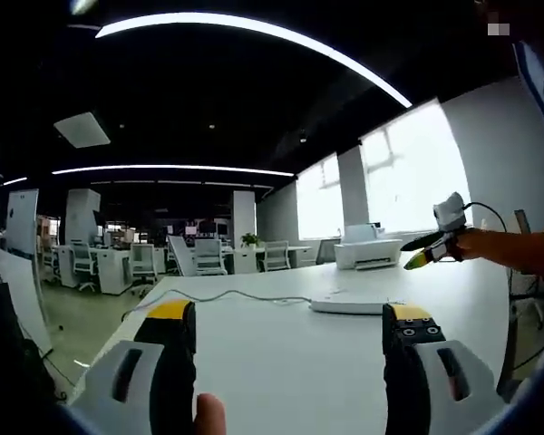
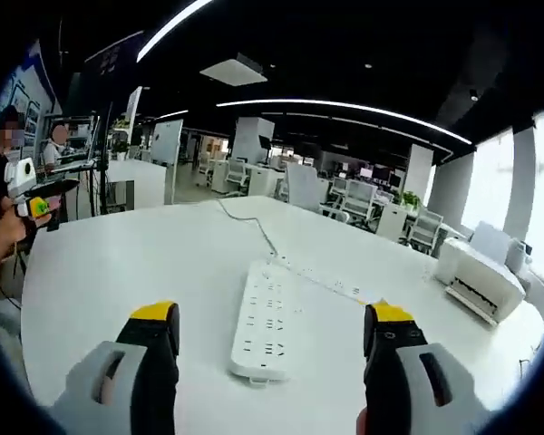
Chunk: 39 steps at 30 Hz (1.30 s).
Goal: Pick up the power strip scattered on the table, fix it on the side mounting bracket of the table, and press the switch
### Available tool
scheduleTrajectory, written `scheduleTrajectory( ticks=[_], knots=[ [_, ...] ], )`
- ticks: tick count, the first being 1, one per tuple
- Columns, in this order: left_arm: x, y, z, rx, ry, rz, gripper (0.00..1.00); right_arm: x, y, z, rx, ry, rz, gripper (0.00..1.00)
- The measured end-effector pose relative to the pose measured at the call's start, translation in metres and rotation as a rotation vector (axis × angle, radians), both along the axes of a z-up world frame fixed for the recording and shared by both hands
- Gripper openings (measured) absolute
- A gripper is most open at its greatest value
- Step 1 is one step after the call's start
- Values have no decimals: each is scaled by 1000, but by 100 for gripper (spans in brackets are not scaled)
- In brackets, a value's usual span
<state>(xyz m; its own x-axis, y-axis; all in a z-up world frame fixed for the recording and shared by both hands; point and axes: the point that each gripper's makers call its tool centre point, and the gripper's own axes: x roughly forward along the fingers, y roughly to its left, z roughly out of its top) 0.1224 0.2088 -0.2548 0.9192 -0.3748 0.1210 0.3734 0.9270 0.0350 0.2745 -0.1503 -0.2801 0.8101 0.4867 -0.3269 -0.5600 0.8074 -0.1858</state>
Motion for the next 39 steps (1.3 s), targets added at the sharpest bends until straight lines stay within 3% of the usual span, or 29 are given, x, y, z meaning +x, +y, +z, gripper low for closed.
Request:
scheduleTrajectory(
  ticks=[19, 23, 39],
  knots=[
    [-1, -3, -11, 40, 46, -23, 89, 17, 18, -40, -57, 151, 5, 82],
    [1, -4, -12, 48, 60, -38, 90, 21, 17, -51, -114, 193, 0, 82],
    [-2, -2, -9, 53, 51, -42, 91, 45, 38, -74, -221, 283, 28, 82]
  ],
)
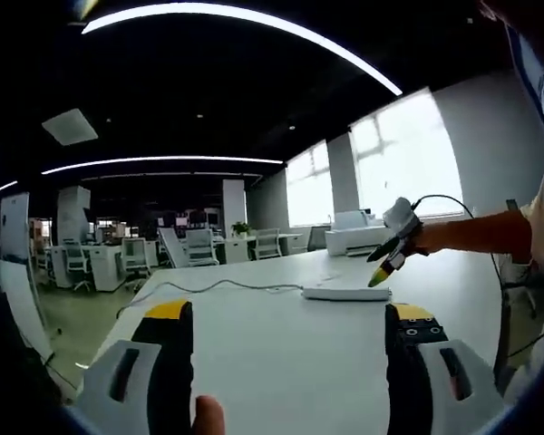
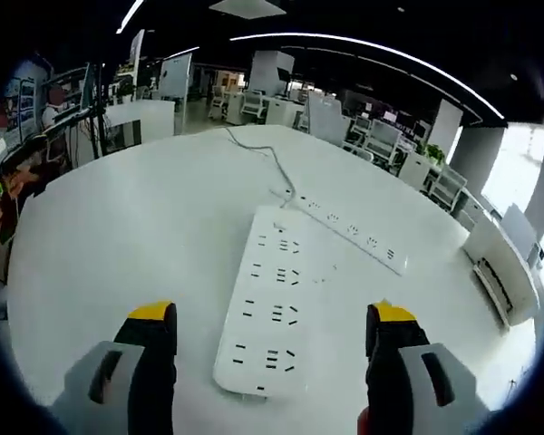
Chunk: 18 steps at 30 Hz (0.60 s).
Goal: Pick up the power strip scattered on the table, fix it on the side mounting bracket of the table, and press the switch
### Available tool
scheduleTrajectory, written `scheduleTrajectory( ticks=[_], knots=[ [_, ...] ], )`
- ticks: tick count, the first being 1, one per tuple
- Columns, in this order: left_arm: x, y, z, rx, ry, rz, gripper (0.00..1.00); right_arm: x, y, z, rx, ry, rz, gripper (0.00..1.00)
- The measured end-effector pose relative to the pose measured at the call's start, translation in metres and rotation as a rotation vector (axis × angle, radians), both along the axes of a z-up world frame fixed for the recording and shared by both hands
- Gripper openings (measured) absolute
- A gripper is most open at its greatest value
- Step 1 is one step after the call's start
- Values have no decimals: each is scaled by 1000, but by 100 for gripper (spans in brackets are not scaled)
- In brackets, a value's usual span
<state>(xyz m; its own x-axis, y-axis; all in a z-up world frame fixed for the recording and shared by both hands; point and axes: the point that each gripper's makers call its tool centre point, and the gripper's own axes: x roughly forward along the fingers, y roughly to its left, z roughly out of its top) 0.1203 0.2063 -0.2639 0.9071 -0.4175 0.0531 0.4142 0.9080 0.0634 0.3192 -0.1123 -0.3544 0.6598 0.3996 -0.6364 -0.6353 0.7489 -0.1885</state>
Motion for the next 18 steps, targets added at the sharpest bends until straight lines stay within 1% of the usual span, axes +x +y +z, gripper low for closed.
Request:
scheduleTrajectory(
  ticks=[2, 3, 4, 6, 7, 15, 18],
  knots=[
    [-1, 4, -1, 9, 0, 9, 91, 3, 3, -3, -4, 9, 1, 82],
    [-1, 6, -1, 6, 0, 13, 91, 3, 3, -7, -8, 27, -10, 82],
    [-1, 6, -1, 5, 1, 14, 91, 5, 5, -7, -11, 21, -3, 82],
    [-1, 7, -1, 4, 1, 15, 91, 11, 4, -13, -16, 41, -9, 82],
    [-1, 10, 0, -6, -2, 27, 91, 13, 3, -15, -19, 46, -12, 82],
    [-2, 8, 4, -4, -14, 24, 92, 28, -4, -24, -53, 96, -40, 80],
    [-3, 8, 5, -6, -17, 25, 92, 31, -5, -27, -63, 117, -44, 80]
  ],
)
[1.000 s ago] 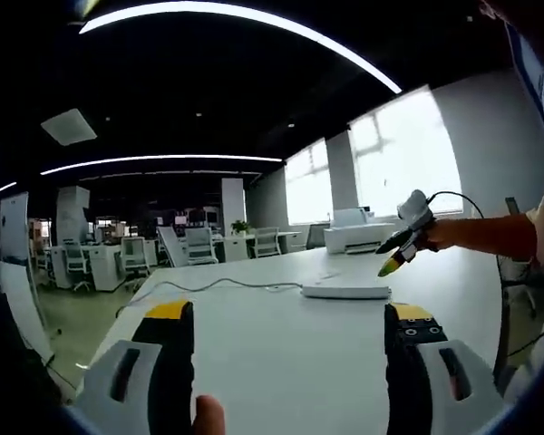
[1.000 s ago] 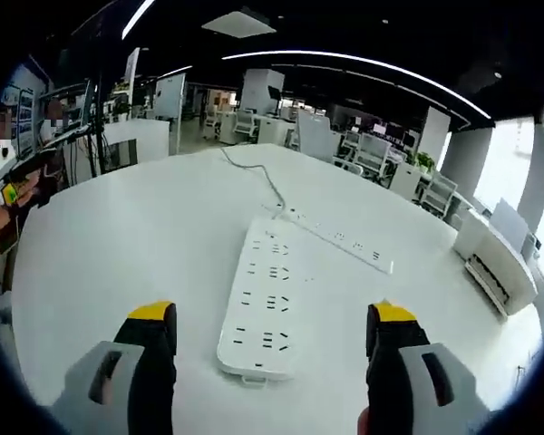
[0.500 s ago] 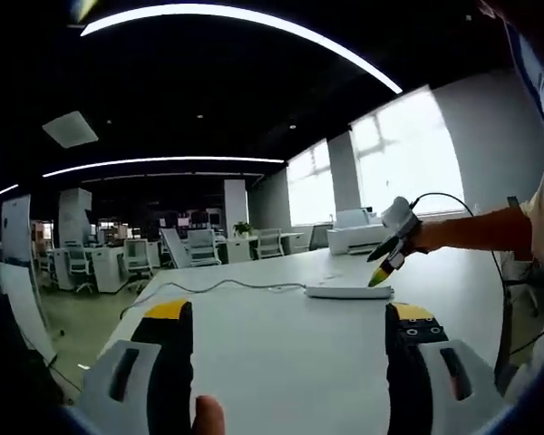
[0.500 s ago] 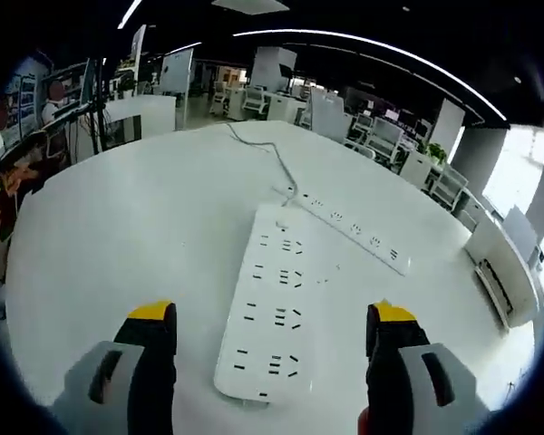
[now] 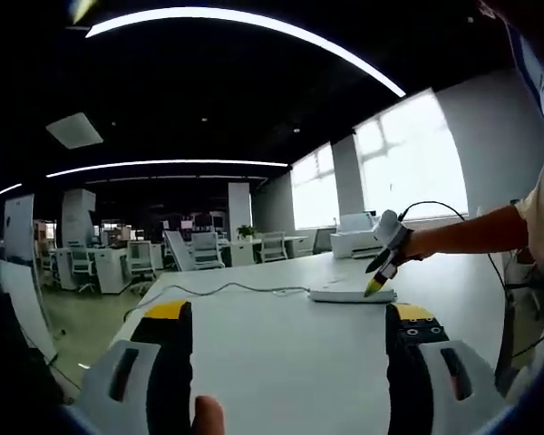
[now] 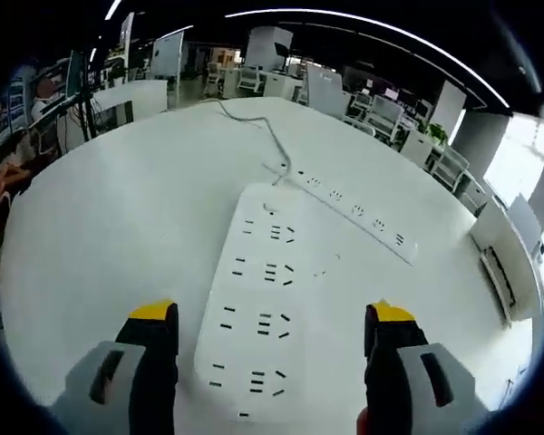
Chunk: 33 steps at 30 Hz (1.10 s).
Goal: Pick up the power strip scattered on the table, fix it on the side mounting bracket of the table, and press the switch
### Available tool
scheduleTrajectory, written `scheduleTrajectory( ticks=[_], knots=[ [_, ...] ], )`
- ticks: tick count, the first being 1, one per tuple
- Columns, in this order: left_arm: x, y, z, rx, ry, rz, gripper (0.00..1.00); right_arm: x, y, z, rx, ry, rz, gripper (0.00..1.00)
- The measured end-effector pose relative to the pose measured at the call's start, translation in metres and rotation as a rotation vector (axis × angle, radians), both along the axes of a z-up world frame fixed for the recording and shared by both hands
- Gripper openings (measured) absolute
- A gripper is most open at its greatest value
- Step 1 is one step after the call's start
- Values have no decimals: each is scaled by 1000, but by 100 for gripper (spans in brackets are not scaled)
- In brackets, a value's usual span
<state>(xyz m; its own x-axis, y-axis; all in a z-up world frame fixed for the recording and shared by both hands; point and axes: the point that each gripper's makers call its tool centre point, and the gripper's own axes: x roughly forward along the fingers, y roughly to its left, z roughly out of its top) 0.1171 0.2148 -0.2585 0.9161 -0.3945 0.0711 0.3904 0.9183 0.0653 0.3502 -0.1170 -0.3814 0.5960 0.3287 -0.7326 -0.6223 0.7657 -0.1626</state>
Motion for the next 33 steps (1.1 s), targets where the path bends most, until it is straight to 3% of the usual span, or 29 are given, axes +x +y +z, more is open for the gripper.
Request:
scheduleTrajectory(
  ticks=[11, 33],
  knots=[
    [-1, 1, 4, -10, -12, 10, 92, -2, 0, -11, -30, 65, -18, 79],
    [-1, 6, 6, -19, -19, 25, 92, -8, 2, -23, -35, 105, -19, 70]
  ],
)
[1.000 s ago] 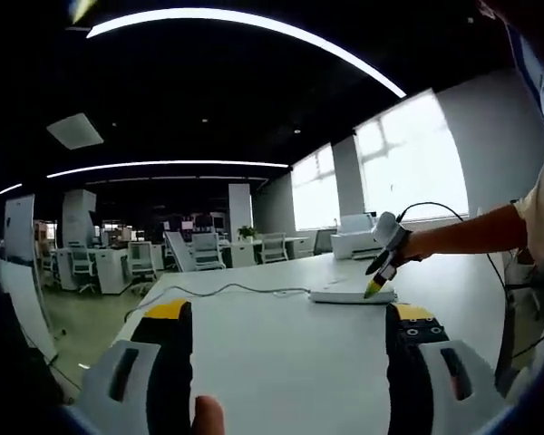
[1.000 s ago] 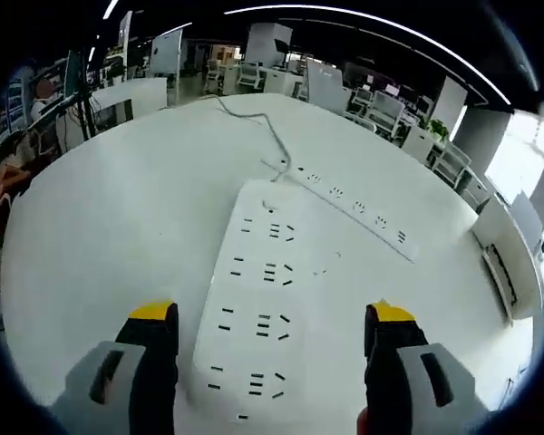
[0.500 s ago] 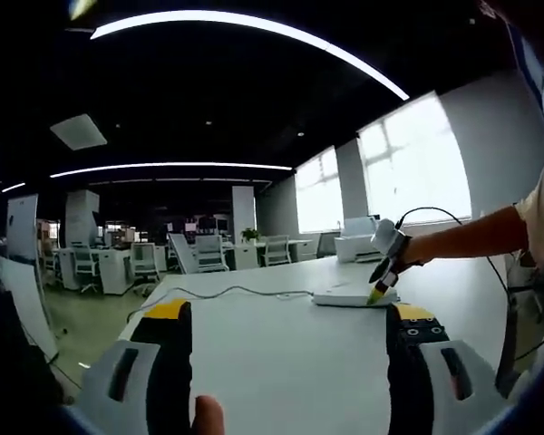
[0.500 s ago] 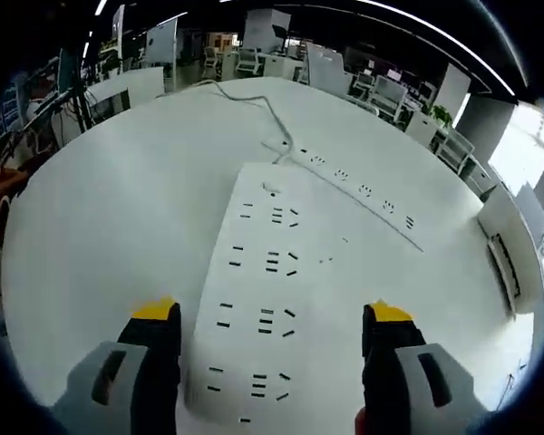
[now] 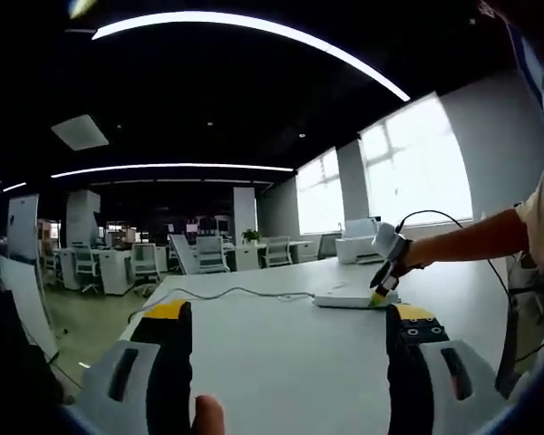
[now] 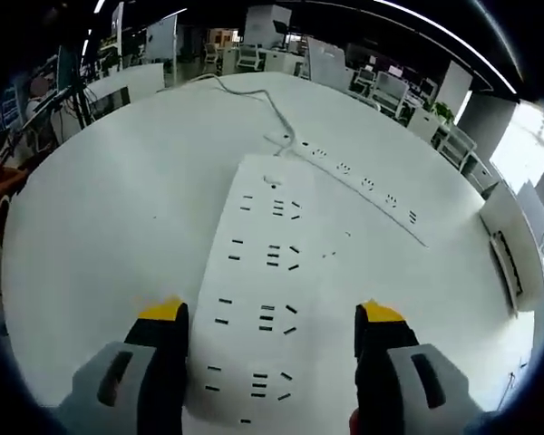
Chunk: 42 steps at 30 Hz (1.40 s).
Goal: Pick up the power strip scattered on the table, fix it on the side mounting bracket of the table, and press the switch
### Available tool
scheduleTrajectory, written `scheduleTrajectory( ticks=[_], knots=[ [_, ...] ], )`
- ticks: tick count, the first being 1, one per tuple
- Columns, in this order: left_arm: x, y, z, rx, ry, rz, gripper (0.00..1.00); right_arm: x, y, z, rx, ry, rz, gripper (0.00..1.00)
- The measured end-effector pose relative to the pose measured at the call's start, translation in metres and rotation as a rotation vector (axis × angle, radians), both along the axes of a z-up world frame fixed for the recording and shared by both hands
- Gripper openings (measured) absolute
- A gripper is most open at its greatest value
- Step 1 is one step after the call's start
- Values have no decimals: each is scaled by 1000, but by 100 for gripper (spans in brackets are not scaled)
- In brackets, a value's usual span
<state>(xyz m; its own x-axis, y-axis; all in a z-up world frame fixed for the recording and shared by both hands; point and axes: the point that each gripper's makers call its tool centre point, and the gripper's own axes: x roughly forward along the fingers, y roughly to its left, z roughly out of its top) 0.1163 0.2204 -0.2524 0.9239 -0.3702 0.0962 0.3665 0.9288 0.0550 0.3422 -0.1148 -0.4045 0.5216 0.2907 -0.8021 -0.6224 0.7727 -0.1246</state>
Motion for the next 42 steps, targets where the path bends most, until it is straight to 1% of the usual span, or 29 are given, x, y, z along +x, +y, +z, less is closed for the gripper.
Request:
scheduleTrajectory(
  ticks=[3, 10, 13, 19, 34, 42],
  knots=[
    [0, 0, 0, 0, 1, 1, 92, -1, 1, -1, 5, 7, 2, 67],
    [0, 0, -1, -8, 2, 5, 91, -6, 6, -4, 20, 32, 11, 58],
    [-1, -1, 0, -7, 0, 5, 91, -9, 9, -5, 33, 52, 14, 54],
    [-2, 1, 1, -11, -1, 14, 91, -10, 9, -6, 26, 59, 8, 53],
    [-4, 1, -1, -18, 1, 15, 91, -10, 9, -5, 14, 63, -20, 51],
    [-4, -2, 0, -19, -1, 9, 91, -10, 9, -4, 10, 76, -32, 50]
  ],
)
